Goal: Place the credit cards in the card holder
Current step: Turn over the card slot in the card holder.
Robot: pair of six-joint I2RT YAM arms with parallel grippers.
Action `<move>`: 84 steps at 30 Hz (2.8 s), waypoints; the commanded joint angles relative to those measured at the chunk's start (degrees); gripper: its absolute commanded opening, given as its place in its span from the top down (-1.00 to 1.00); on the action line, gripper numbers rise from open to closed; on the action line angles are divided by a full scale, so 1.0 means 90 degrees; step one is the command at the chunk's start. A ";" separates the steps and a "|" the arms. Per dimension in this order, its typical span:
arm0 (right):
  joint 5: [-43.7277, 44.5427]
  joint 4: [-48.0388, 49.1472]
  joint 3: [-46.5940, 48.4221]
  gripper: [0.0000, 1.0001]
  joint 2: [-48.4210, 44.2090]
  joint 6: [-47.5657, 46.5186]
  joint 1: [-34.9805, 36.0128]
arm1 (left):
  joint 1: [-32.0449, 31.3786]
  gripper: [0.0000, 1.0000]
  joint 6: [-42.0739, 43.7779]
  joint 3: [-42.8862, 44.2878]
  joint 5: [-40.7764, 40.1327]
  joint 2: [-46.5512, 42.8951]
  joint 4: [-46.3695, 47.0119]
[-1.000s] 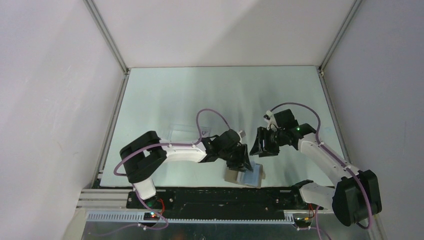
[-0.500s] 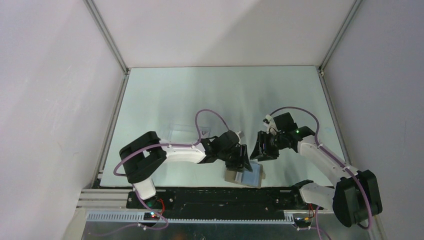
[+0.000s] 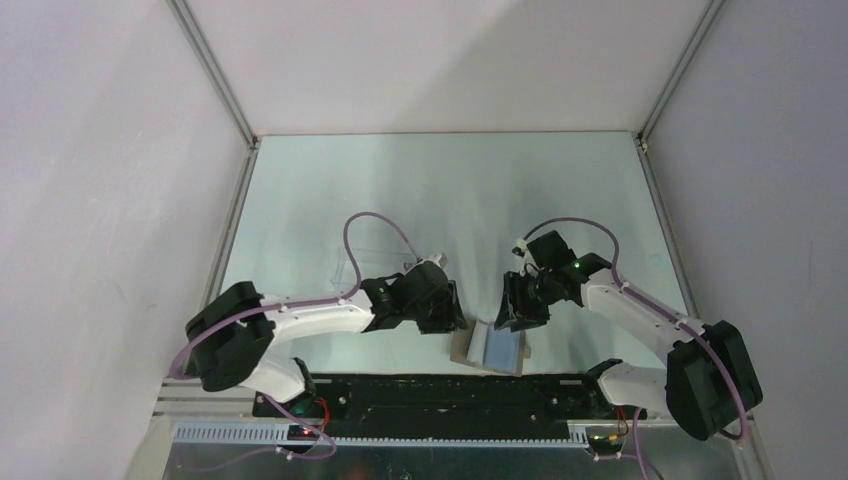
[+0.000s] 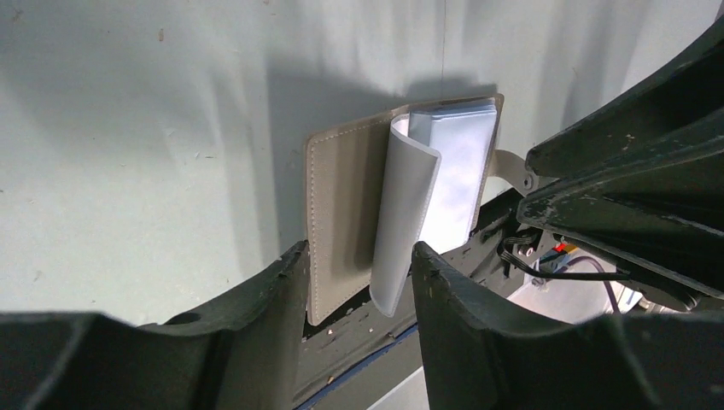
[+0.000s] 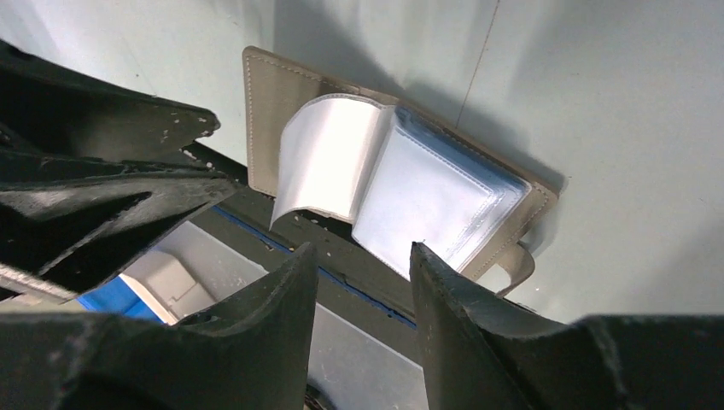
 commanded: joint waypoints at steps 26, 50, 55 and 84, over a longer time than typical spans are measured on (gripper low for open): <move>0.0558 0.0448 -0.0662 0.50 0.0359 0.1001 -0.0020 | -0.0020 0.51 0.0132 0.0102 -0.0024 0.0491 -0.0051; 0.1583 0.0062 -0.0415 -0.01 0.0308 0.1016 0.0223 | -0.0019 0.71 0.0158 0.0124 0.0055 0.0638 -0.0055; 0.1287 0.0304 -0.0412 0.38 0.0632 0.1010 0.0308 | -0.0019 0.71 0.0167 0.0132 0.0064 0.0659 -0.0059; 0.0386 0.0763 0.0266 1.00 0.1043 0.1338 0.1008 | -0.0025 0.73 0.0196 0.0177 0.0159 0.0781 -0.0049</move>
